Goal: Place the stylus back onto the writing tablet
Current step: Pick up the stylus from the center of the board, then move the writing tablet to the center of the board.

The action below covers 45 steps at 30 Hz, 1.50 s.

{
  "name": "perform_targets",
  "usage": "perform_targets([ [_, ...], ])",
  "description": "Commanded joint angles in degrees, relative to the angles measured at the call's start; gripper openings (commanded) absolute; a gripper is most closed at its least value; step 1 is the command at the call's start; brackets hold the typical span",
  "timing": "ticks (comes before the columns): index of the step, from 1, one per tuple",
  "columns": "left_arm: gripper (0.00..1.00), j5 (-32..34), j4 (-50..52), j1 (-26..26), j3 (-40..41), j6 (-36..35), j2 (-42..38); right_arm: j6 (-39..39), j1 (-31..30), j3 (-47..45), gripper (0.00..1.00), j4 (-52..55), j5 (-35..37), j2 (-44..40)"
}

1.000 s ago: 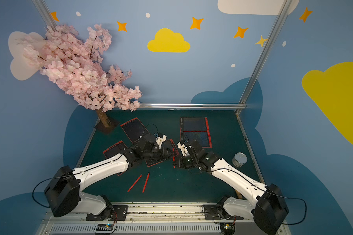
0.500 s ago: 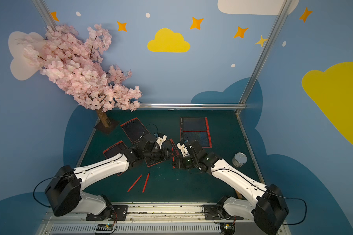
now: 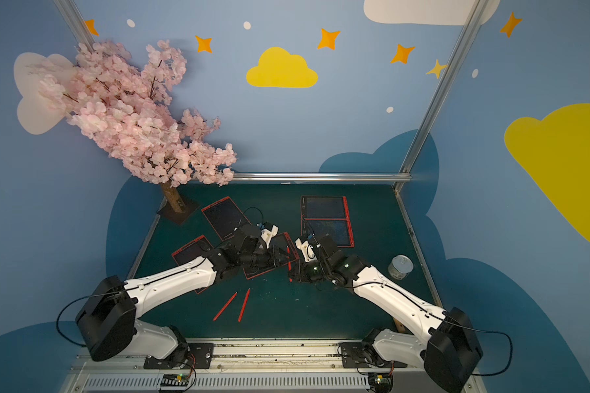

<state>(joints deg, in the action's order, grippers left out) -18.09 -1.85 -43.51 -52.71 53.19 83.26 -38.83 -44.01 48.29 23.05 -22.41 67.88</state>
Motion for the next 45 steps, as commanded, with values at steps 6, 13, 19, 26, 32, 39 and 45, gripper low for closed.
perform_targets([
  [6, 0.11, -0.68, -1.66, 0.40, 0.76, -0.01, -0.38, 0.58, -0.28, 0.40, 0.00, 0.25, -0.57, 0.50],
  [13, 0.06, -0.66, -1.23, 0.37, 0.68, -0.69, -0.08, 0.43, -0.29, 0.48, 0.00, 0.07, -0.39, 0.42],
  [19, 0.06, 2.35, 3.41, 0.75, 0.36, -3.88, -2.17, 0.22, -0.03, 0.58, 0.23, 1.23, 2.48, -1.12],
  [26, 0.08, 4.29, 9.75, 4.37, 1.55, -7.00, -7.17, 1.90, 2.52, -0.55, 0.42, 0.58, 5.10, -4.45],
  [32, 0.09, 6.72, 14.23, 7.28, 4.15, -9.38, -12.57, 4.57, 8.17, 0.27, 0.35, 1.65, 7.15, -3.50],
  [39, 0.10, 7.50, 16.25, 8.62, 7.24, -11.14, -17.97, 8.61, 10.58, 9.15, 0.27, 6.13, 10.01, 9.37],
  [45, 0.11, 6.67, 17.38, 8.75, 8.00, -13.22, -19.44, 17.83, 10.92, 24.48, 0.19, 17.68, 9.26, 26.04],
])
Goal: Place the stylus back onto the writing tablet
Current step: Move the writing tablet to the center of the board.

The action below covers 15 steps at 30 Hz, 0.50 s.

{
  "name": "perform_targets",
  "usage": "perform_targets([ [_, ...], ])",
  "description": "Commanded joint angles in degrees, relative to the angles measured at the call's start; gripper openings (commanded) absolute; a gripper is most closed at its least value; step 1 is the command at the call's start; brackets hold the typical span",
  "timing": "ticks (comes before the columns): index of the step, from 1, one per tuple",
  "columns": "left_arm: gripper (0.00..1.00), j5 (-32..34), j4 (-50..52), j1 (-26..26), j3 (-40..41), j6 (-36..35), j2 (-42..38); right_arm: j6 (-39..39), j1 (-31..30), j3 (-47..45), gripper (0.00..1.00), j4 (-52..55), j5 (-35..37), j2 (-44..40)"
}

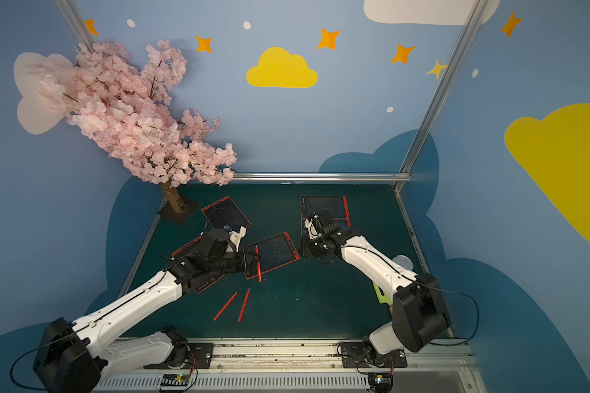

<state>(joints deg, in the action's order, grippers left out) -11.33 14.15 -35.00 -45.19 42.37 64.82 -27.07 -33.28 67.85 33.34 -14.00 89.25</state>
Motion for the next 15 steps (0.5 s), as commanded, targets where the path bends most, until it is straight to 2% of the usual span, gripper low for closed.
perform_targets([
  [1, 0.11, -0.26, 1.29, 0.21, 0.62, -2.76, -1.07, 6.46, 0.23, 6.21, 0.18, 7.55, 1.57, 6.92],
  [7, 0.11, -1.51, -0.39, 0.49, 1.62, -2.87, -1.07, 7.54, 0.31, 11.47, 0.15, 8.04, 4.33, 16.52],
  [15, 0.11, -1.67, -1.78, 0.55, 1.10, -2.50, 1.12, 7.84, -0.51, 16.22, 0.14, 10.41, 6.54, 23.15],
])
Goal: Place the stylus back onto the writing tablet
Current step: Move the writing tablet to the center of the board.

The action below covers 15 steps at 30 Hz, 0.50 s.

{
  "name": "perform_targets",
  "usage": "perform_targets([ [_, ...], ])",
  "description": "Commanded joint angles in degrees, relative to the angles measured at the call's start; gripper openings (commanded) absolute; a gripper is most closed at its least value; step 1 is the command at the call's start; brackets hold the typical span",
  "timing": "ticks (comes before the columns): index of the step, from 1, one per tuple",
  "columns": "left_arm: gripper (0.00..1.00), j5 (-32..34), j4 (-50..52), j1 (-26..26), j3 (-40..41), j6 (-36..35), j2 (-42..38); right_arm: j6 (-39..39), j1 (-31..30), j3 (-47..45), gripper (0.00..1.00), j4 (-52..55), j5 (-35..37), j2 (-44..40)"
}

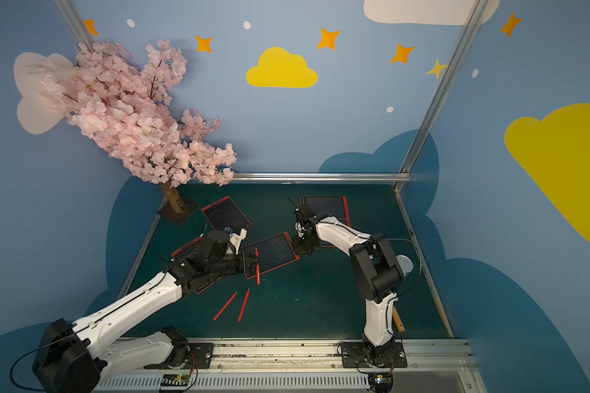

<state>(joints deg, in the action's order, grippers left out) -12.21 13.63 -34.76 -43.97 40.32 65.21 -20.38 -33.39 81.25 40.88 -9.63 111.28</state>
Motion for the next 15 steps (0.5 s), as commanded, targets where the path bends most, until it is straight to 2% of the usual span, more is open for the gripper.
perform_targets([
  [1, 0.11, -0.80, -1.77, 0.31, -0.04, -0.35, 1.09, 1.22, -0.36, 3.43, 0.14, 3.28, 2.69, 1.81],
  [15, 0.11, -3.61, -3.48, 0.31, -0.16, 0.65, 2.40, 2.28, -0.76, 9.60, 0.15, 5.99, 4.27, 8.75],
])
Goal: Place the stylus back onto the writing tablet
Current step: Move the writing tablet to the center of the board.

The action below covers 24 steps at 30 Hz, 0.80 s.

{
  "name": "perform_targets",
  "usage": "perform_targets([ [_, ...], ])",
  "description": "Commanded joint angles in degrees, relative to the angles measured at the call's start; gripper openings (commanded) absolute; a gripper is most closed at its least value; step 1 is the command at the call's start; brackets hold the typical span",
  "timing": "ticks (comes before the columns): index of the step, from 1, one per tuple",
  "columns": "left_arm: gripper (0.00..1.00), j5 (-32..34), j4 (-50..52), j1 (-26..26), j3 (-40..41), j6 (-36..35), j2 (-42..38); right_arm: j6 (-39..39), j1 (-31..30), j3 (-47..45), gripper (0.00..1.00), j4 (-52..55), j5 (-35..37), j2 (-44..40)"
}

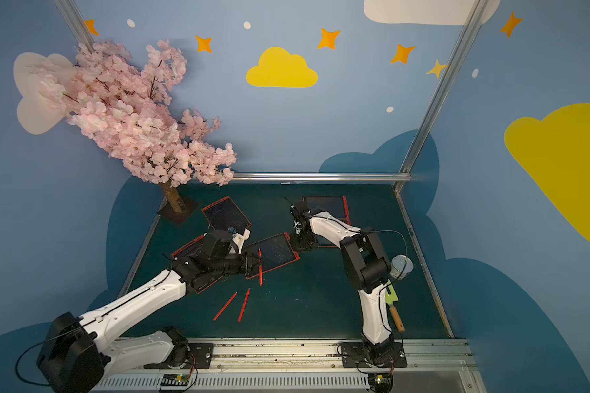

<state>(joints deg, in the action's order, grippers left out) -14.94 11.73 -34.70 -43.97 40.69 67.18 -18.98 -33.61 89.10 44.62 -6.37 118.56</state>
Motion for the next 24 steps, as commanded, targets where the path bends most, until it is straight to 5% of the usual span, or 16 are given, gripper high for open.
perform_targets([
  [1, 0.11, -0.93, -1.85, 0.24, -0.03, 0.36, 0.42, 0.89, -0.66, 1.99, 0.15, 2.47, 1.19, 1.79],
  [24, 0.11, -0.99, -3.11, 0.25, 0.46, 1.15, 0.00, 1.23, -2.73, 3.11, 0.12, 3.54, 3.12, 5.36],
])
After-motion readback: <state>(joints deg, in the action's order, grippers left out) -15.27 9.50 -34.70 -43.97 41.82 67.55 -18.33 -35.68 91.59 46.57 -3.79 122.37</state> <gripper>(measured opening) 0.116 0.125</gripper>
